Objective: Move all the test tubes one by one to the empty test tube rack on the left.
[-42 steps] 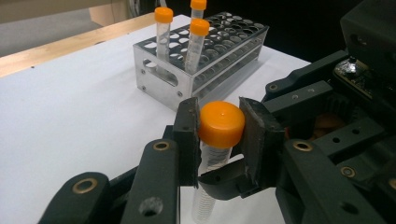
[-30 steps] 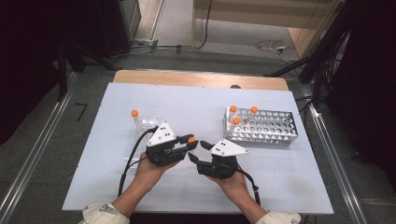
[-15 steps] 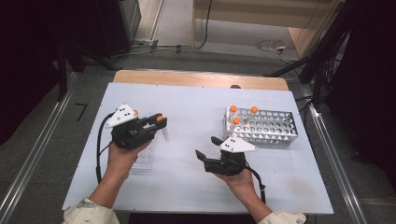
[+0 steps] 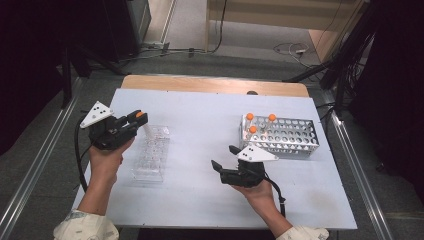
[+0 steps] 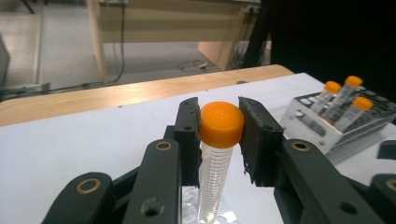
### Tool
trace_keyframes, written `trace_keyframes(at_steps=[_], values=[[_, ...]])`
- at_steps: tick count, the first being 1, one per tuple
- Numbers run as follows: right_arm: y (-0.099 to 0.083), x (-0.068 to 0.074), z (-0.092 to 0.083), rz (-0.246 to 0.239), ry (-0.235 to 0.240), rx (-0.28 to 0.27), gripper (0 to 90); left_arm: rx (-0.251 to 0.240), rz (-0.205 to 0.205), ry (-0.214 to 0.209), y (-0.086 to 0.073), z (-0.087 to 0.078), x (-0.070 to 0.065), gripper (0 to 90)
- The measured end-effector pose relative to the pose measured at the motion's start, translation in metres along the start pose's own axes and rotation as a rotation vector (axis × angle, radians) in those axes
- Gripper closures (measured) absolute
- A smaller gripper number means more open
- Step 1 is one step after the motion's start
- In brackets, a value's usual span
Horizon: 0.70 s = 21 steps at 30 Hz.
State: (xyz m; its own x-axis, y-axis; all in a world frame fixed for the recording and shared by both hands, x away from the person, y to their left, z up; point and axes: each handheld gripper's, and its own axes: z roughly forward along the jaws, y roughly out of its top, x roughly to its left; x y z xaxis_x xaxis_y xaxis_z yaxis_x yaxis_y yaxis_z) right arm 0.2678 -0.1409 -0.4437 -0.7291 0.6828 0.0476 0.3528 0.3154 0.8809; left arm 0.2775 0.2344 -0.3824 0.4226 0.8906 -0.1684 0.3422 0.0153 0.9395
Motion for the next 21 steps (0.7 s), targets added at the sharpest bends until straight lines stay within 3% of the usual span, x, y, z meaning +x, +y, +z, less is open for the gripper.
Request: trace_keyframes(at_steps=[9,21], values=[[0.0,-0.001,0.0,0.005,-0.002,0.003,18.0,-0.002,0.034,0.084,-0.004,0.0,0.005,70.8],[0.0,-0.001,0.001,0.006,-0.001,0.013,18.5,0.008,0.069,0.118,-0.011,0.007,0.005,70.7]])
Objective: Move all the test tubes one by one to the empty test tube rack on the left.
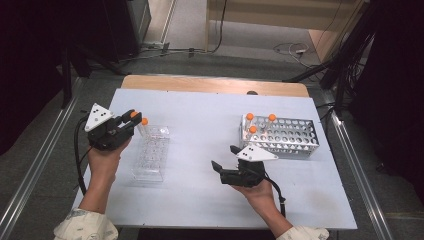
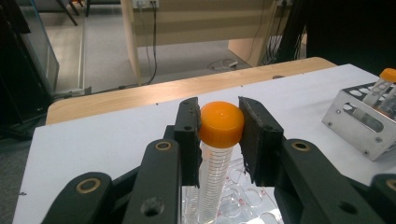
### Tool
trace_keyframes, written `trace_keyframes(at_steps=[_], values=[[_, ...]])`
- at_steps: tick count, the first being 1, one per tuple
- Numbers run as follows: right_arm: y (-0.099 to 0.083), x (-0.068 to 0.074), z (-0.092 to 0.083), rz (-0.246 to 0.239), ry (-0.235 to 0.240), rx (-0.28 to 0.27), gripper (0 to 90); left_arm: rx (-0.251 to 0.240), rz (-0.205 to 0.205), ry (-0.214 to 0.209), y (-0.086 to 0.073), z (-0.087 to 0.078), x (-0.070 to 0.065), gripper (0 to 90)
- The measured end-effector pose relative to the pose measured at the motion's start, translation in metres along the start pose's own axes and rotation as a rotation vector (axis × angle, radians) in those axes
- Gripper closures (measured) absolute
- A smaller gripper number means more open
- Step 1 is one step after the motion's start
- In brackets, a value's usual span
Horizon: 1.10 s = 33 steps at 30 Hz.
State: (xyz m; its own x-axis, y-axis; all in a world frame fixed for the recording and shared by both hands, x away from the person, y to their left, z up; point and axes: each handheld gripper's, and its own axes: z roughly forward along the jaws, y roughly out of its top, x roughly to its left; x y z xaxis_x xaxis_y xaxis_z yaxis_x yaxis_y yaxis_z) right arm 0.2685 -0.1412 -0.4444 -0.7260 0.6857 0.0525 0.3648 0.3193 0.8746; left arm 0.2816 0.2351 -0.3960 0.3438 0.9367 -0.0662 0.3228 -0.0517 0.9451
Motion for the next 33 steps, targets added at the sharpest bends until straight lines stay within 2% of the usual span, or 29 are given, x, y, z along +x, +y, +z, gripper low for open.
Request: trace_keyframes(at_steps=[6,11,15,20,33], values=[[0.0,-0.001,-0.001,0.003,-0.001,-0.005,18.9,0.027,0.004,0.004,-0.006,0.006,-0.002,70.6],[0.0,0.0,-0.001,-0.002,0.0,-0.006,19.0,0.056,0.039,0.033,-0.012,0.011,-0.008,70.0],[0.0,-0.001,-0.002,0.001,-0.001,-0.006,19.5,0.074,0.046,0.042,-0.019,0.014,-0.01,69.7],[0.0,-0.001,-0.002,0.0,-0.001,-0.009,19.7,0.082,0.045,0.044,-0.022,0.015,-0.011,68.7],[0.0,0.0,-0.002,-0.001,0.001,-0.006,19.8,0.069,0.013,0.039,-0.02,0.013,-0.01,56.2]])
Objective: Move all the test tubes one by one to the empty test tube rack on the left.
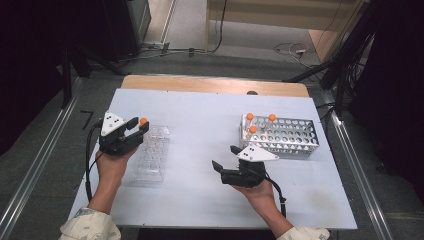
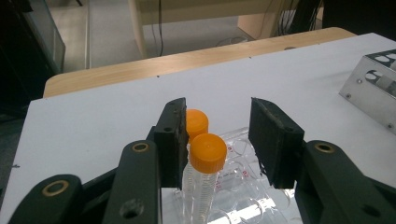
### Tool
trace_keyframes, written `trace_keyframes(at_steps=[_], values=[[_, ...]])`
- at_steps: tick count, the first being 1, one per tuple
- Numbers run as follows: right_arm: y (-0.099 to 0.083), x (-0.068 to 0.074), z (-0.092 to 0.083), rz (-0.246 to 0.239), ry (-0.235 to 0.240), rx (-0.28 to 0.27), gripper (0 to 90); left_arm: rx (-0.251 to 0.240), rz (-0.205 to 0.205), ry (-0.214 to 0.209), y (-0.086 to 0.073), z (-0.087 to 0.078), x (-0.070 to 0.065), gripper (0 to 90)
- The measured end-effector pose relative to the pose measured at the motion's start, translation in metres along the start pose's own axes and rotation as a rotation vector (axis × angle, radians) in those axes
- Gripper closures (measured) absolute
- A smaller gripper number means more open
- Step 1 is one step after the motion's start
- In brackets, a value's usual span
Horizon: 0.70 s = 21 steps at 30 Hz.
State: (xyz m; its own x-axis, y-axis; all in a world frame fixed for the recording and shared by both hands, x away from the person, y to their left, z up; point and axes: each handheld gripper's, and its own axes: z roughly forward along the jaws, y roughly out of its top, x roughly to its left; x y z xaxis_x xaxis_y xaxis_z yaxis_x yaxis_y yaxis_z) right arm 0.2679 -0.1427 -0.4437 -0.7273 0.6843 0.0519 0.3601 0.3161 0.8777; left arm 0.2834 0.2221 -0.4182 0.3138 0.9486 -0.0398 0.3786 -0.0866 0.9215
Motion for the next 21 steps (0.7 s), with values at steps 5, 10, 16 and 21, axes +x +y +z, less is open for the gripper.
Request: trace_keyframes(at_steps=[5,10,16,21], values=[[0.0,-0.001,-0.001,0.005,-0.007,-0.004,19.8,-0.006,-0.008,0.009,0.001,-0.001,-0.001,49.7],[0.0,-0.003,-0.003,0.01,-0.015,-0.008,19.8,-0.018,-0.013,0.037,0.003,-0.003,-0.001,38.5],[0.001,-0.009,-0.005,0.014,-0.043,-0.012,19.8,-0.02,-0.038,0.037,0.003,-0.003,0.002,30.7],[0.001,-0.018,-0.012,0.042,-0.082,-0.024,20.0,-0.017,-0.044,0.046,0.003,-0.003,0.003,29.0]])
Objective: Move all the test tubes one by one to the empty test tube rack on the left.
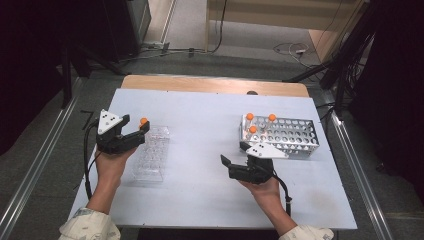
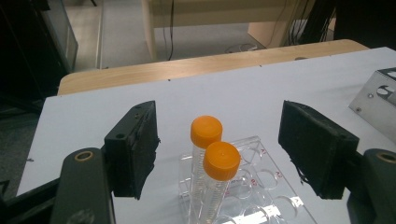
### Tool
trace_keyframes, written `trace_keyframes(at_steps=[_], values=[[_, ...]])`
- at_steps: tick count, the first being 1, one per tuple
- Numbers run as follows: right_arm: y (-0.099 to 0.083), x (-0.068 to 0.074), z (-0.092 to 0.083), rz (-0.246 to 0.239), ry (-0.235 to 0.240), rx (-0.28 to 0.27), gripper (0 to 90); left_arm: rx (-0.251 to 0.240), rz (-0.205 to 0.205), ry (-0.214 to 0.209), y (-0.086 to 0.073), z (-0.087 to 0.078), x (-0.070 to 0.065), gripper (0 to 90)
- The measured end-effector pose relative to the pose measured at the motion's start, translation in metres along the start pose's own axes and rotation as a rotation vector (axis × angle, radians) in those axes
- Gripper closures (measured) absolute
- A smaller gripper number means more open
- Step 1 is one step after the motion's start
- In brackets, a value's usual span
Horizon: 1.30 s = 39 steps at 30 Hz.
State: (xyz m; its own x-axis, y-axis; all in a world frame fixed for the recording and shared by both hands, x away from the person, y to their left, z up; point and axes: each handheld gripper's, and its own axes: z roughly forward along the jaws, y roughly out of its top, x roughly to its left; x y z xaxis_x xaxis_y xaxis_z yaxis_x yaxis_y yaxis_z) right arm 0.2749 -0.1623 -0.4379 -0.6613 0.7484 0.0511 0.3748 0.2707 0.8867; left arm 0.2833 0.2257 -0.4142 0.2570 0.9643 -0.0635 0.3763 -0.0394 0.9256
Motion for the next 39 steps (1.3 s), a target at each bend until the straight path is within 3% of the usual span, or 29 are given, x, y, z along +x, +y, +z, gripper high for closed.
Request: trace_keyframes(at_steps=[19,32,39], values=[[-0.002,-0.029,-0.007,0.045,-0.105,-0.014,20.0,-0.014,-0.011,0.008,0.001,-0.002,0.001,24.5],[-0.004,-0.049,0.009,0.069,-0.181,-0.009,21.7,-0.012,-0.013,0.004,0.002,-0.002,0.001,24.6],[-0.007,-0.058,0.019,0.065,-0.213,-0.012,28.4,-0.008,-0.009,0.004,0.001,-0.001,0.001,23.8]])
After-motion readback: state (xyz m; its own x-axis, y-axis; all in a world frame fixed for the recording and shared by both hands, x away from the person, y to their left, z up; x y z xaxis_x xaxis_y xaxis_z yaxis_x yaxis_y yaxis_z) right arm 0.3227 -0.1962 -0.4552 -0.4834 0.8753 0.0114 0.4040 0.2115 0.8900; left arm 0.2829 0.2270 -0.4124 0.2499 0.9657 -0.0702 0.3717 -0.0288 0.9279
